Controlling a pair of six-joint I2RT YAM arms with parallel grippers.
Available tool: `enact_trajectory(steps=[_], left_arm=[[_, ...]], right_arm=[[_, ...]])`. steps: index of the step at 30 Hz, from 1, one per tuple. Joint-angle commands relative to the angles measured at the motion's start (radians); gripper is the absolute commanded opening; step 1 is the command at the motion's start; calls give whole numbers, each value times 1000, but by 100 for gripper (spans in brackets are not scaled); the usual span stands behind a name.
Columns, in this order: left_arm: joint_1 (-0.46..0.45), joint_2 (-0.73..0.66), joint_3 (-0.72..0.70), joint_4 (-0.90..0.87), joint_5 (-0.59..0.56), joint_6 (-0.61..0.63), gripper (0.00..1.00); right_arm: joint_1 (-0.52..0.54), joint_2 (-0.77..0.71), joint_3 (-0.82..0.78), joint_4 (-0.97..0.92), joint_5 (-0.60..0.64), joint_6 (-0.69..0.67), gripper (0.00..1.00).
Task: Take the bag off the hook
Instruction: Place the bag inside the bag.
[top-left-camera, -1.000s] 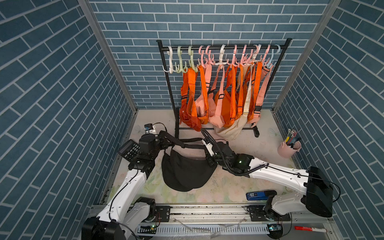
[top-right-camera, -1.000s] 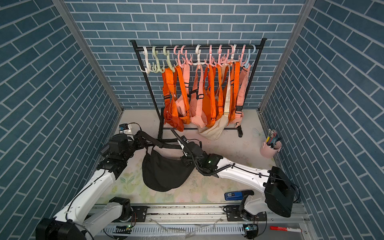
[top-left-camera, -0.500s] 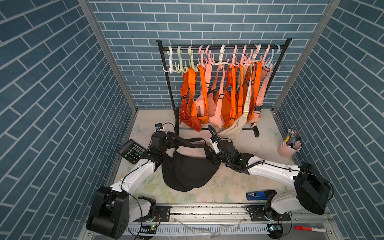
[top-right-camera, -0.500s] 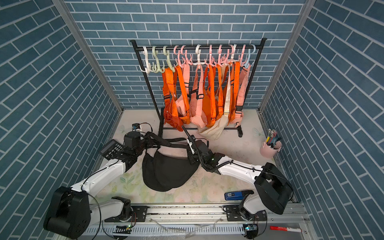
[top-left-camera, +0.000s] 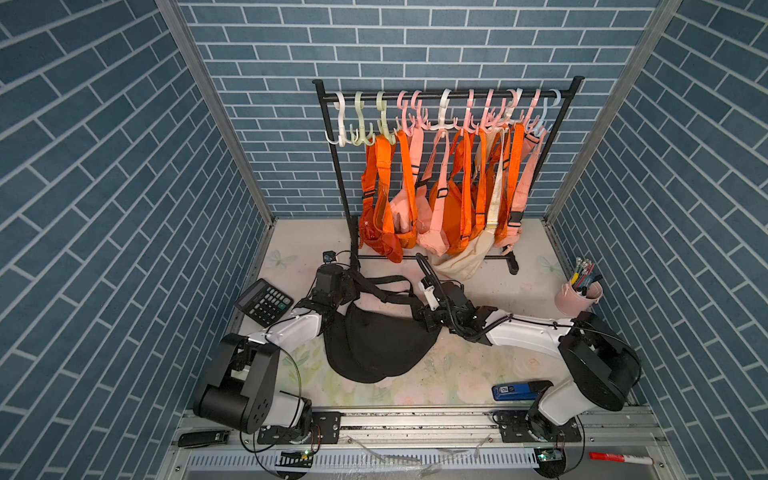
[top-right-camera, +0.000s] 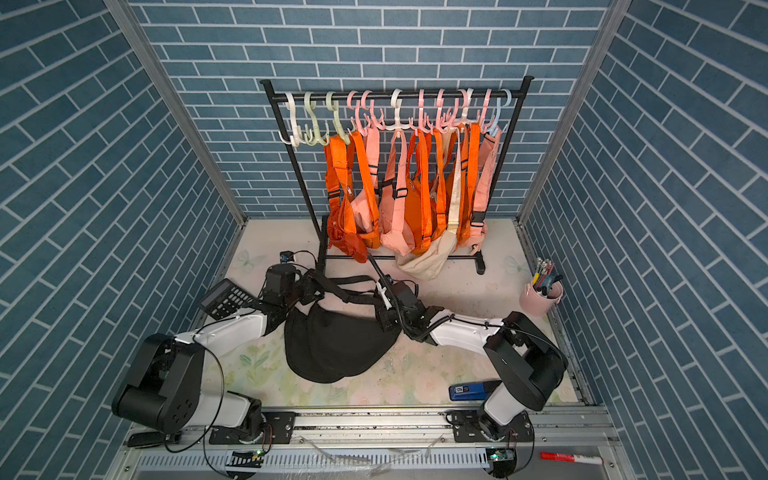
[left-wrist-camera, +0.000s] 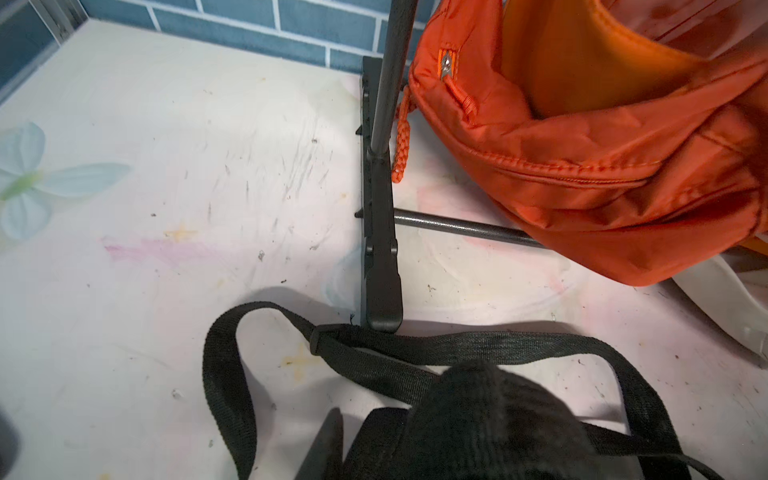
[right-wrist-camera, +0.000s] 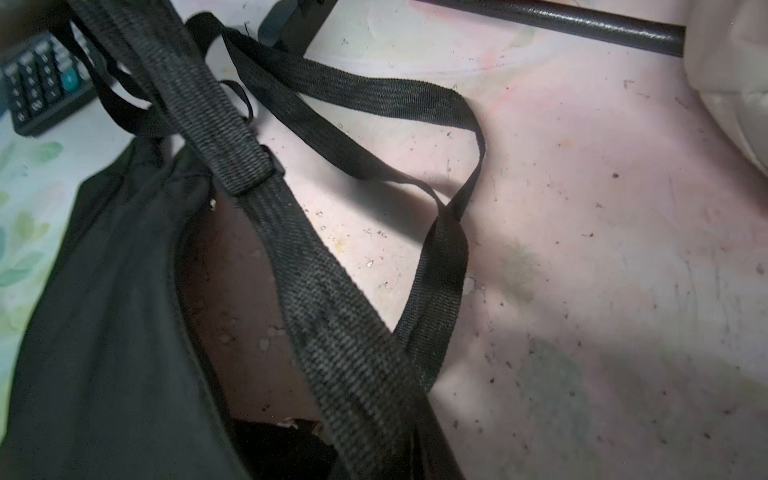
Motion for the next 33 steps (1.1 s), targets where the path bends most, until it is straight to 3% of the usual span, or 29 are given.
enact_trajectory(steps=[1,6,10,15,17,33], left_arm=[[-11,30,37,24,4,9,37],[-12,66,54,6,13,-3,48],[-14,67,82,-15,25,-18,59],[-14,32,110,-79,23,-37,94],[-15,3,112,-94,22,-43,99],[-18,-341,186,-347,22,-105,99]], right_arm=[[-11,17,-2,34,-28,19,39],[-30,31,-3,30,-44,18,66],[-37,30,-4,30,-56,19,71],[-38,6,-4,10,-46,8,77],[-37,-7,-4,-3,-38,1,79],[-38,-199,21,-185,120,-37,82]])
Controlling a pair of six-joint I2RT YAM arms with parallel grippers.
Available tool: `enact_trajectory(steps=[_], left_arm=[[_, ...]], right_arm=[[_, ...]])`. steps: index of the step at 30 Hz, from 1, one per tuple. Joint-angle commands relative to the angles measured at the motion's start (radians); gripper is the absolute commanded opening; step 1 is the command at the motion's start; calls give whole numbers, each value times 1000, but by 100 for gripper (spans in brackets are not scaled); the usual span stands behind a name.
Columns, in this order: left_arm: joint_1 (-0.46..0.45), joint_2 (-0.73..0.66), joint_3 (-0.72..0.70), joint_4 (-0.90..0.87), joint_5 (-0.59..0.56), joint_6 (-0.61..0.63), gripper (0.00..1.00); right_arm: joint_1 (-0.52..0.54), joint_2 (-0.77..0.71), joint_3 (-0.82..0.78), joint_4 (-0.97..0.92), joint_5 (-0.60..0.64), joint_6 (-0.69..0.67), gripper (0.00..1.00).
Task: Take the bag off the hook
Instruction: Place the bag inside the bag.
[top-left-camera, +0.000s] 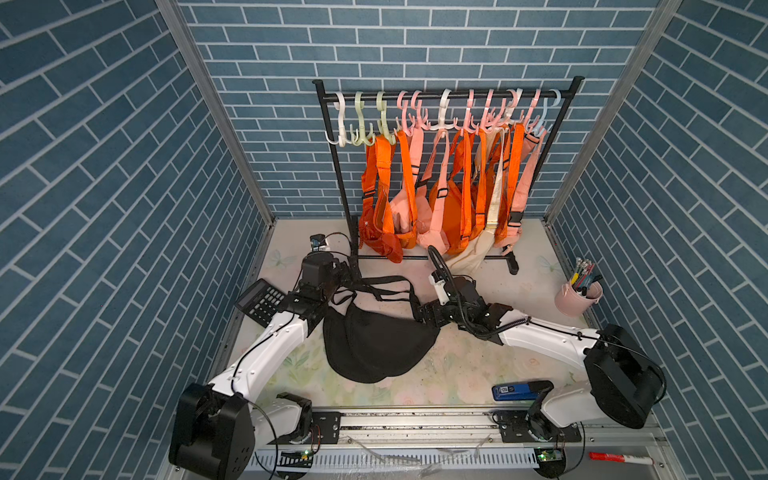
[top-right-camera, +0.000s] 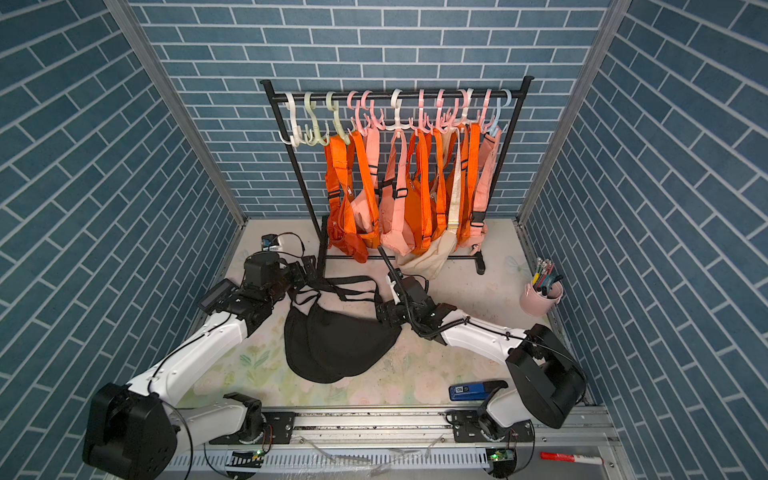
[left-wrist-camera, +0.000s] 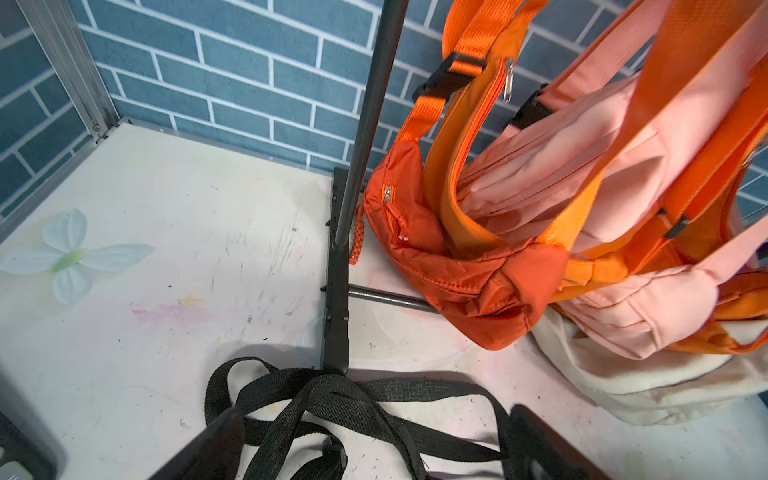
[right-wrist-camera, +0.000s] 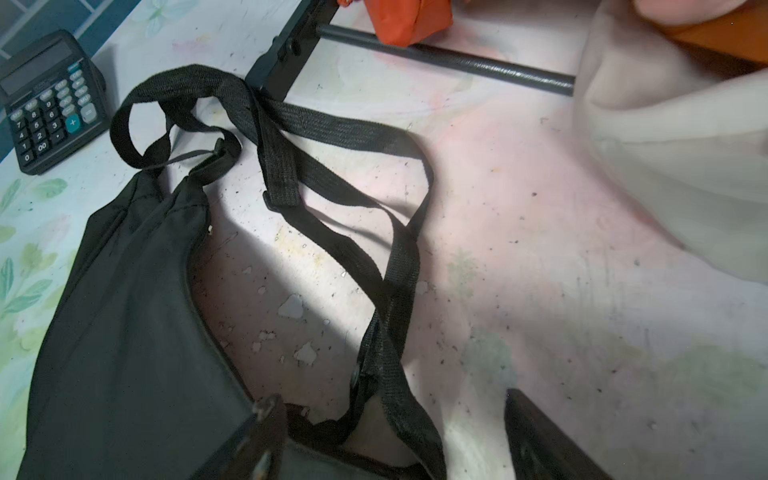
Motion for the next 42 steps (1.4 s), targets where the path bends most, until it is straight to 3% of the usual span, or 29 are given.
enact_trajectory(steps=[1,8,13,17,20,26,30,42], left_arm=[[-5,-65,41,-103,6,-23,99],[-4,-147,73,-171,17,-9,99],[-4,-128,166,-322,29,-3,99],[-4,-118,178,-334,95,14,99],[-4,-102,211,-387,75,19,99],[-3,-89,268,-506,12,34,99],[-4,-116,242,-500,81,66,99],[-3,-211,185,-460,138,124,99]], right_arm=[[-2,-53,24,-74,65,-24,81],[-2,-128,29,-131,125,-61,85],[-3,-160,65,-185,172,-97,87],[-4,-174,96,-200,211,-94,87],[-4,-160,148,-233,215,-95,86],[-7,-113,283,-286,181,-114,83],[-19,-68,393,-303,140,-132,79],[-43,184,797,-384,-7,-153,69]])
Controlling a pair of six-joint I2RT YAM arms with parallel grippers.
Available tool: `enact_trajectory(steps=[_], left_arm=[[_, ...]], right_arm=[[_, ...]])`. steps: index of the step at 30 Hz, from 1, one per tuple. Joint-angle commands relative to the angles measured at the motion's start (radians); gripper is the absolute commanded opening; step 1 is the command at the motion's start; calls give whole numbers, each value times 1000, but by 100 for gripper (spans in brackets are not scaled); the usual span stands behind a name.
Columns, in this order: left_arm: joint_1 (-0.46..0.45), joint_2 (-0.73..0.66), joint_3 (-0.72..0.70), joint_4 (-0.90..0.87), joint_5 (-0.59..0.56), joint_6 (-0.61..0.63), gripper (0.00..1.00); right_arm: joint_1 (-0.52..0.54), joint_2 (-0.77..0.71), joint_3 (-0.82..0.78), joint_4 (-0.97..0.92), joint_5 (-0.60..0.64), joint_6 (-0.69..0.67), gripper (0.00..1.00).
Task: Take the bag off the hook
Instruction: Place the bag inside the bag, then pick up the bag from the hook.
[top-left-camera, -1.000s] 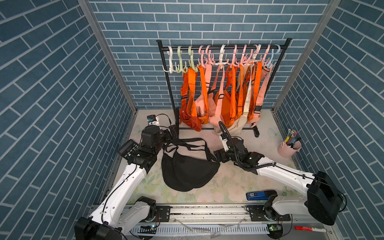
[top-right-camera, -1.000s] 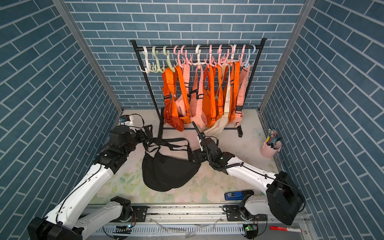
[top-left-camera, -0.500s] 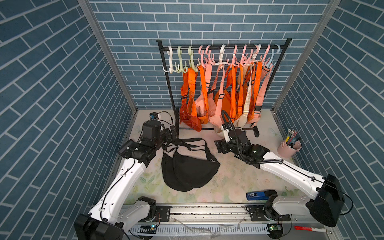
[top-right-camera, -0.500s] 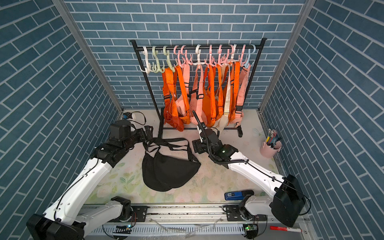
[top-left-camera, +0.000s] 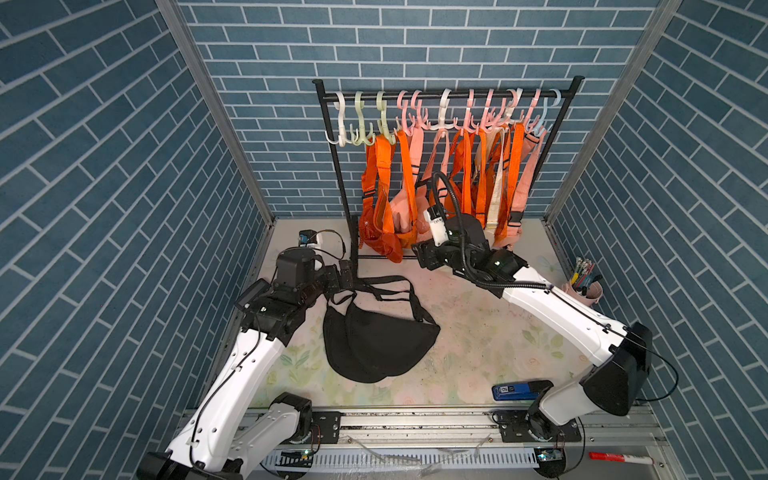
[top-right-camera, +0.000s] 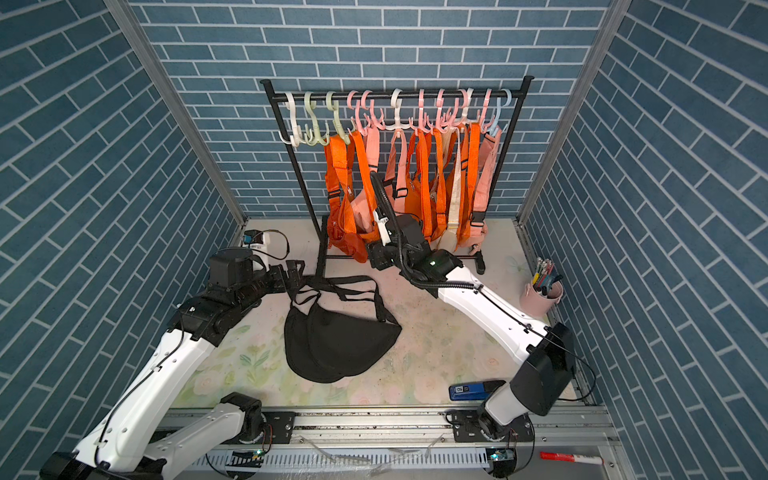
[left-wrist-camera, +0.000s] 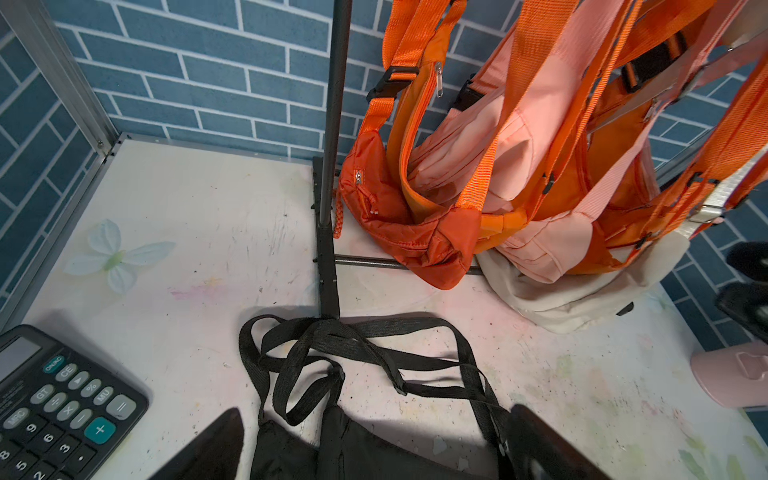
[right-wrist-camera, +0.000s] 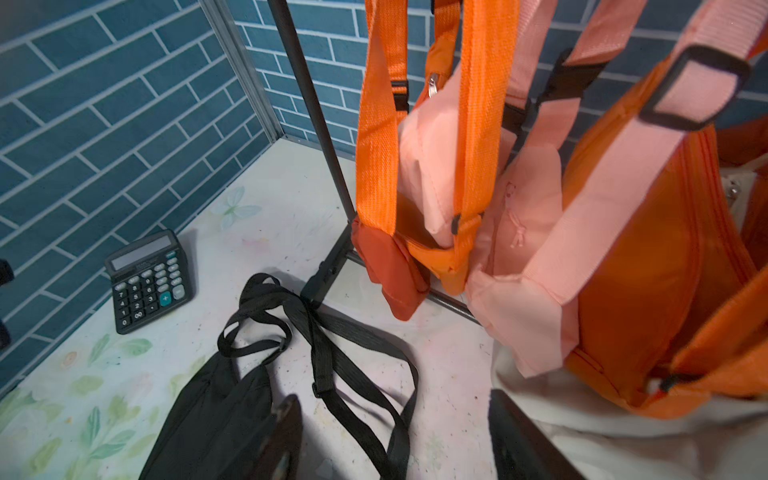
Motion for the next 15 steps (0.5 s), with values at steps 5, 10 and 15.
enact_trajectory(steps=[5,10,15], left_arm=[[-4,-19,-19,-2,37,29,99],[-4,-23,-20,5,60,28,99],[-4,-19,-13,-7,63,29,99]], right_arm=[[-33,173,250,-62,-119,-25,65],[-44,289,414,-89,-164,-37,57],[-48,398,561,-113,-168,-39,56]])
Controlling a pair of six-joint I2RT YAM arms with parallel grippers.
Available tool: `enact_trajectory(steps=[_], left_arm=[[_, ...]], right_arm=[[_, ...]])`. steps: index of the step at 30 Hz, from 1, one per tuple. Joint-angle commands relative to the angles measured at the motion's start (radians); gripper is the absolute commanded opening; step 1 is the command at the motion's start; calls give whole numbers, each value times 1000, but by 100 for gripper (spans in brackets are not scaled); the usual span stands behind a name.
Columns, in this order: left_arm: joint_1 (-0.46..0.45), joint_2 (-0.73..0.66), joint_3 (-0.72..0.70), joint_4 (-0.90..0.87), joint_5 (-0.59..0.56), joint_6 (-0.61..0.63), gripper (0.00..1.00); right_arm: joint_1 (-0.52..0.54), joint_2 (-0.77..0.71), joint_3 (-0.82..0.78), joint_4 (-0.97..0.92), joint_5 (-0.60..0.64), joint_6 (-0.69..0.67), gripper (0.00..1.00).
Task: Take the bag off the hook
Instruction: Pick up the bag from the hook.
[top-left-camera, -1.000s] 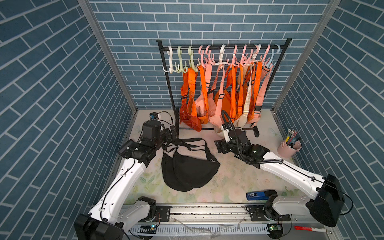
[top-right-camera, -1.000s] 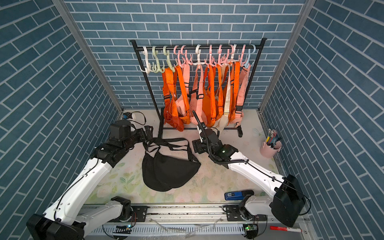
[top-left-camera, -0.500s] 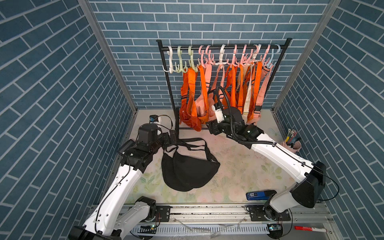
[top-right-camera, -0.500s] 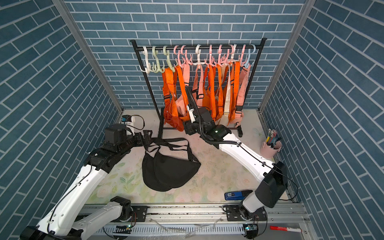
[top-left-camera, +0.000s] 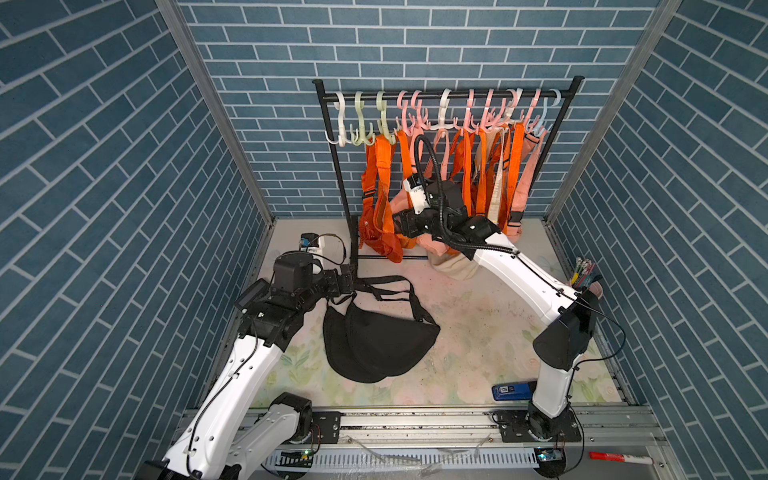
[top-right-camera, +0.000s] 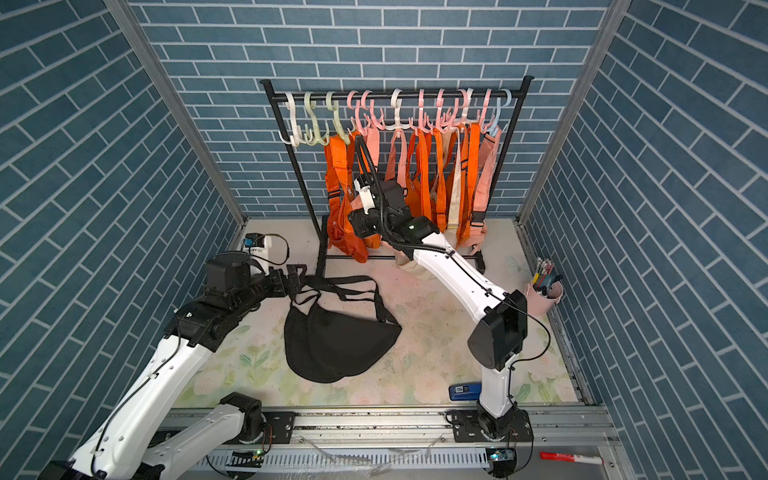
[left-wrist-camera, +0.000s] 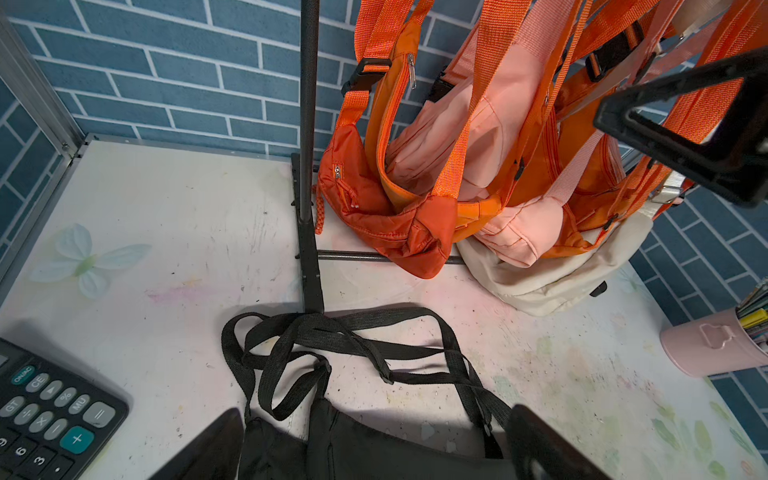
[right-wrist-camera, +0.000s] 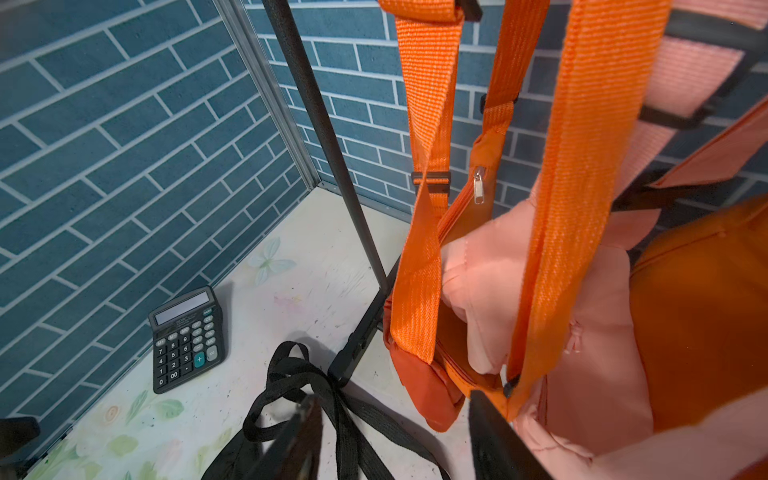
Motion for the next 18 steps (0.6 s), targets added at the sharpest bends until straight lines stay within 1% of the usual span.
enact_trajectory(steps=[1,11,18], left_arm=[[-4,0,1,-5,11,16,99],[-4,-4,5,-9,17,20,99],[-4,-10,5,-10,14,26,99]], right_arm=[[-6,69,106,-43,-25,-29,56],[-26,266,372,-46,-25,-4,57],[-44,413,544,-35,-25,30,54]])
